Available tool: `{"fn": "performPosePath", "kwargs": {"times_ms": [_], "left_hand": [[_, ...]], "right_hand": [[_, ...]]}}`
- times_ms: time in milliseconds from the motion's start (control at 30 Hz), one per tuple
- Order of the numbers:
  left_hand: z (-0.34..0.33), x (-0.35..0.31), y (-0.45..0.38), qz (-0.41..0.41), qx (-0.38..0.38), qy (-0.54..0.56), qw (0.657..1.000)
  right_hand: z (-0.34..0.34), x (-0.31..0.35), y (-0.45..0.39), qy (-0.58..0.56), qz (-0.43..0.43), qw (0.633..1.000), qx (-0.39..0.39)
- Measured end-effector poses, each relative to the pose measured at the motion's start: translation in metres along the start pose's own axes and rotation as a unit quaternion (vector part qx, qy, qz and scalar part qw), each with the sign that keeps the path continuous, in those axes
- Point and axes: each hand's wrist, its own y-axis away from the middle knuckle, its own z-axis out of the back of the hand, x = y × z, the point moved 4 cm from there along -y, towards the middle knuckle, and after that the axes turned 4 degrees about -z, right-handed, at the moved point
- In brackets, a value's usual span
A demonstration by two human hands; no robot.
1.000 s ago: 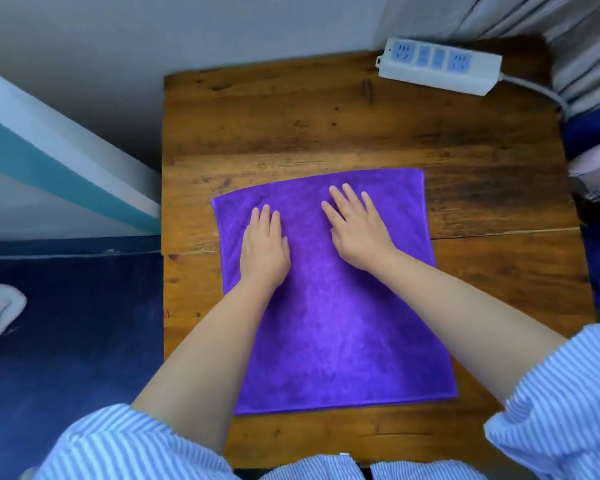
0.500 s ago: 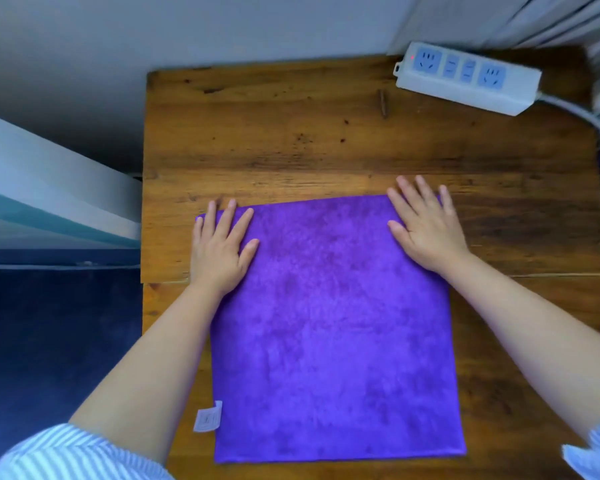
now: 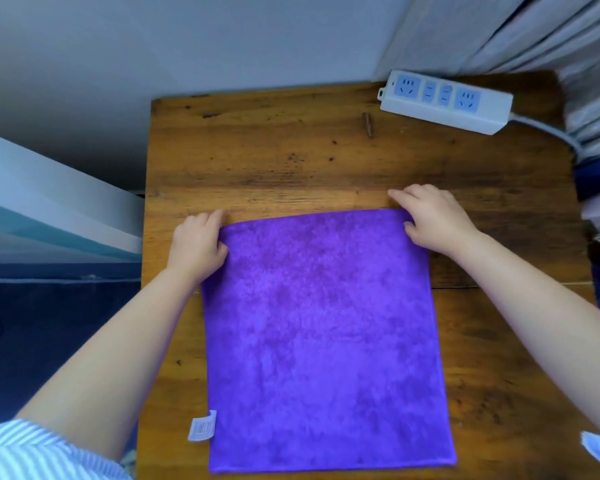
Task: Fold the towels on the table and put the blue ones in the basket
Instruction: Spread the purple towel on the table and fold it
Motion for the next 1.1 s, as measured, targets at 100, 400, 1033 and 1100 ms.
{"fn": "performPosePath", "kwargs": {"times_ms": [100,400,1033,1100], "left_hand": [[0.005,-0.003,-0.001,0.009,0.035,-0.008,0.999],[0.042,-0.003,0.04,-0.023,-0.001,-0.053,0.998],[-0.001,-0.014,0.278,-0.212,-0.085,-0.006,0.974],[-0.015,-0.015,0.285,-0.208,-0.057,-0.03,0.976]], "right_hand": [[0.007,0.007,-0.007,0.019,-0.033,0.998,0.045],[0.042,0.009,0.031,-0.022,-0.022,1.0,0.001],[-0.017,0.053,0.285,0.014,0.008,0.994,-0.111],[-0.03,0.054,0.295,0.025,0.006,0.993,-0.117]]}}
